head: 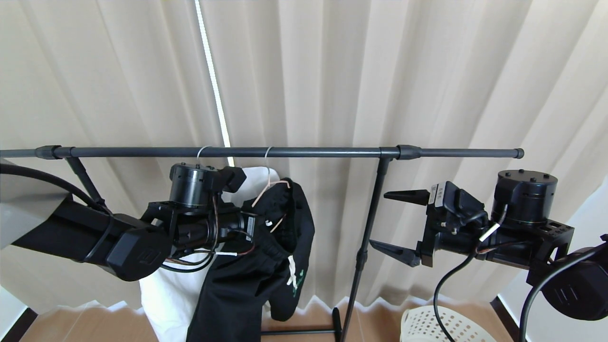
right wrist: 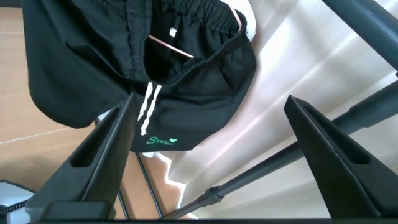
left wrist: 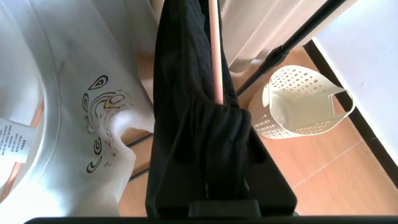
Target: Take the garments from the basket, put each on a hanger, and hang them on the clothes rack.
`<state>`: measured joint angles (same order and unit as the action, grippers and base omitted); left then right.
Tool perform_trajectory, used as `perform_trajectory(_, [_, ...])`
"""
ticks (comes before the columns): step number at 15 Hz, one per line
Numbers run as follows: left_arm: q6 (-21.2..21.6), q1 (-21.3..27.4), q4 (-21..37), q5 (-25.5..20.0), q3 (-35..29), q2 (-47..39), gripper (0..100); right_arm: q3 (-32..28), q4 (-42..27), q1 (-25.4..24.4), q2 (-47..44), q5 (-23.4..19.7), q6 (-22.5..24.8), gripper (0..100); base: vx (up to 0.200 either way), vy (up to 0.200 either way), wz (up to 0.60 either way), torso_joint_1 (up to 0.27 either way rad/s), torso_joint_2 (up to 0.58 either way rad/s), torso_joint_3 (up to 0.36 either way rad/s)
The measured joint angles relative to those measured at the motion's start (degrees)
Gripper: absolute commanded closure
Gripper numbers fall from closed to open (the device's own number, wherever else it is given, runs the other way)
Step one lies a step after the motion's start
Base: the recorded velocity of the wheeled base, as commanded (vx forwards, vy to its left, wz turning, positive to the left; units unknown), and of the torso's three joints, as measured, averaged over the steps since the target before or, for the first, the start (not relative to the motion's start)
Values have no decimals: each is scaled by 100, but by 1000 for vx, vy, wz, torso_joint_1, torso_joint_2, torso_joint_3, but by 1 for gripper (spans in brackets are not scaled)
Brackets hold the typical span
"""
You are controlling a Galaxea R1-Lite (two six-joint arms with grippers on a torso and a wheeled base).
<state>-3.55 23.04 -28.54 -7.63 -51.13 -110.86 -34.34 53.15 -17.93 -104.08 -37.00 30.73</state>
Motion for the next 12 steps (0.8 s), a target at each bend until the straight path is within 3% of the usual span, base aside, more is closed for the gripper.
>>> perform_trajectory(7, [-15, 46, -193, 61, 83, 88, 0, -2, 0, 2, -7, 0, 2, 0, 0, 0, 0, 0, 0, 0])
perform_trajectory(12, [-12, 155, -165, 134, 341, 791, 0, -11, -5, -6, 76, -4, -24, 0, 0, 0, 0, 0, 0, 0])
